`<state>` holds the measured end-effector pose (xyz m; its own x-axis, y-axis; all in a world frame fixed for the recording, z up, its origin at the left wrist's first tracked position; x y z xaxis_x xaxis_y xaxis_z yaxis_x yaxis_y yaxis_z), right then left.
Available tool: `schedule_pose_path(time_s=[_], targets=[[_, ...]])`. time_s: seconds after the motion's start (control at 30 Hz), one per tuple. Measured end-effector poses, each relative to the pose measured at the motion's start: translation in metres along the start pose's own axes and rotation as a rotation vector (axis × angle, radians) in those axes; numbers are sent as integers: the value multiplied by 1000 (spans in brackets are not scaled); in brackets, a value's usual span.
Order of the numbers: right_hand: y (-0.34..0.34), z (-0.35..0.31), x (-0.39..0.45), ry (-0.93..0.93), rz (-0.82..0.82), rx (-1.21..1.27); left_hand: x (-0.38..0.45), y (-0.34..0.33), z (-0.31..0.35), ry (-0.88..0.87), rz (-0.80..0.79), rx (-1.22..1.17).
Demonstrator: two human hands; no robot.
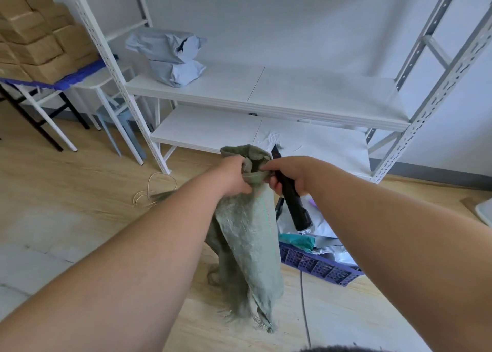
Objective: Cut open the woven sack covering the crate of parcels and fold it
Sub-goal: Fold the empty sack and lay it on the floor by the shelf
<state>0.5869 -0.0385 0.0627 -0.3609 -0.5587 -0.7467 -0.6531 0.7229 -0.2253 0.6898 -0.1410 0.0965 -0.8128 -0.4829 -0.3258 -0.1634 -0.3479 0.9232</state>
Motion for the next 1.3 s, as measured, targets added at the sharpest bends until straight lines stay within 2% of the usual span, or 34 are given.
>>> schedule_pose_path(time_s=[0.07,0.1,0.17,0.23,0.33,0.47,0.5,0.57,0.67,0.77,0.83,0.9,0.97,1.03,1.07,1.13,1.17,1.23,1.3], targets=[[5,-4,-2,71,150,-347,-3,-5,1,-32,88,72],[9,-12,-3,195,274,-501,-6,-7,2,-59,98,79],[11,-32,-10,525,459,-562,-10,-7,0,-115,119,82],[2,-42,-18,722,494,-594,-12,-3,-2,-139,137,82],[-9,-41,-16,672,569,-880,-14,4,-3,-137,151,118],[18,-32,-16,494,801,-961,-22,10,-7,-134,150,157],[30,-29,-16,437,813,-972,-23,11,-11,-119,146,168],[44,-22,-14,365,736,-955,-22,13,-18,-99,143,149],[41,-11,-9,356,625,-925,-20,18,-15,-134,195,80],[47,0,-10,367,739,-977,-16,24,-12,-152,264,146],[63,-4,-12,398,792,-929,-13,29,-26,-91,266,324],[75,-13,-12,459,724,-748,-11,34,-48,-3,241,526],[79,-21,-14,542,613,-457,-10,38,-66,95,211,659],[81,-24,-16,595,548,-226,-11,47,-76,210,244,766],[83,-25,-18,608,554,-200,-13,54,-78,265,308,792],[86,-28,-21,619,579,-263,-17,63,-78,323,489,768],[84,-31,-22,631,572,-347,-17,63,-76,307,526,754],[69,-37,-28,701,540,-532,-13,52,-73,264,415,769],[40,-45,-41,888,494,-607,-10,43,-71,289,353,672]])
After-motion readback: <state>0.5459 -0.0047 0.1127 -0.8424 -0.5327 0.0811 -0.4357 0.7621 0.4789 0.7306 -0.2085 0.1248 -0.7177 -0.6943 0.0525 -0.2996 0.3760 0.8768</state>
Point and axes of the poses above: each hand's wrist, its own x-axis towards the middle knuckle, its own y-axis out of the back of the hand, z = x × y, the point moved 5 cm from there along x, towards the middle knuckle, and after that the axes turned 15 degrees about x, right-handed, at the moved point
